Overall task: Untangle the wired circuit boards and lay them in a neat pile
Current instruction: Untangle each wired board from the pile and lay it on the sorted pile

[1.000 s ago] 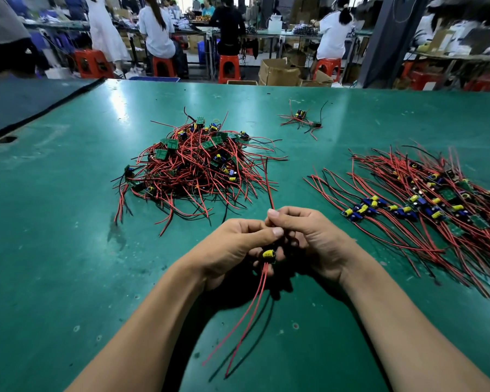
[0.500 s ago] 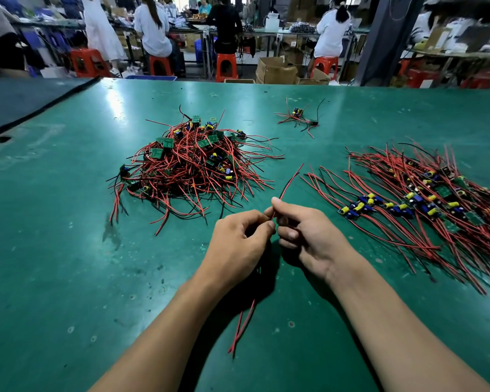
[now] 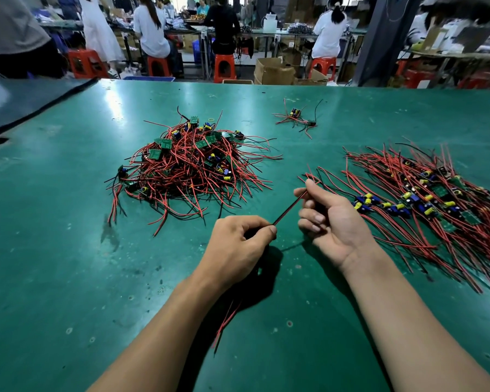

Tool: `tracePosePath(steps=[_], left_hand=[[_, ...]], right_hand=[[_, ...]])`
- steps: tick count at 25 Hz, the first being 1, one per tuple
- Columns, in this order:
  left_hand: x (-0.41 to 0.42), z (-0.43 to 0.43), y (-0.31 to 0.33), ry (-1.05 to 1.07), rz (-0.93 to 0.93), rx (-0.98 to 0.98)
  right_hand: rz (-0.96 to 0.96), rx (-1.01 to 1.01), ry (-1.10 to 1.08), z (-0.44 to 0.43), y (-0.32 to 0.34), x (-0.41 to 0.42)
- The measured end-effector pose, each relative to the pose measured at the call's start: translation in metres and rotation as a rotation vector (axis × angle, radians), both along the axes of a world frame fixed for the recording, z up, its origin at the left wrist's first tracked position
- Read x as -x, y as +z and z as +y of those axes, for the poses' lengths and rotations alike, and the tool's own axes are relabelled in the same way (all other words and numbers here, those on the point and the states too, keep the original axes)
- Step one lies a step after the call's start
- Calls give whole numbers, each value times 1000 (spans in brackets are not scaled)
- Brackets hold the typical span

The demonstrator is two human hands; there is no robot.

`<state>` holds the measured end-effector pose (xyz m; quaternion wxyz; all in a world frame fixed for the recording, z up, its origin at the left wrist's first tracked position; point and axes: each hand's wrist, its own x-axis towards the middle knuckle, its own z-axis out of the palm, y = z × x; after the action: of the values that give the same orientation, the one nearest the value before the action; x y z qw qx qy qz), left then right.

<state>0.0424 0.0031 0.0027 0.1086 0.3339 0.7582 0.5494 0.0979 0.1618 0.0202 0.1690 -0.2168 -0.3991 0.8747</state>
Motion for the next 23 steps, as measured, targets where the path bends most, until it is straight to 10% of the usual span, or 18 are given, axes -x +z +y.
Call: tracePosePath(steps=[9, 17, 23], left_hand=[[7, -9, 5, -168, -163, 99], [11, -19, 12, -381, -485, 32], [12, -20, 14, -379, -529, 45]], right_hand=[[44, 82, -85, 8, -8, 2], [-56, -542, -300, 5, -25, 7], [-19, -108, -164, 4, -13, 7]])
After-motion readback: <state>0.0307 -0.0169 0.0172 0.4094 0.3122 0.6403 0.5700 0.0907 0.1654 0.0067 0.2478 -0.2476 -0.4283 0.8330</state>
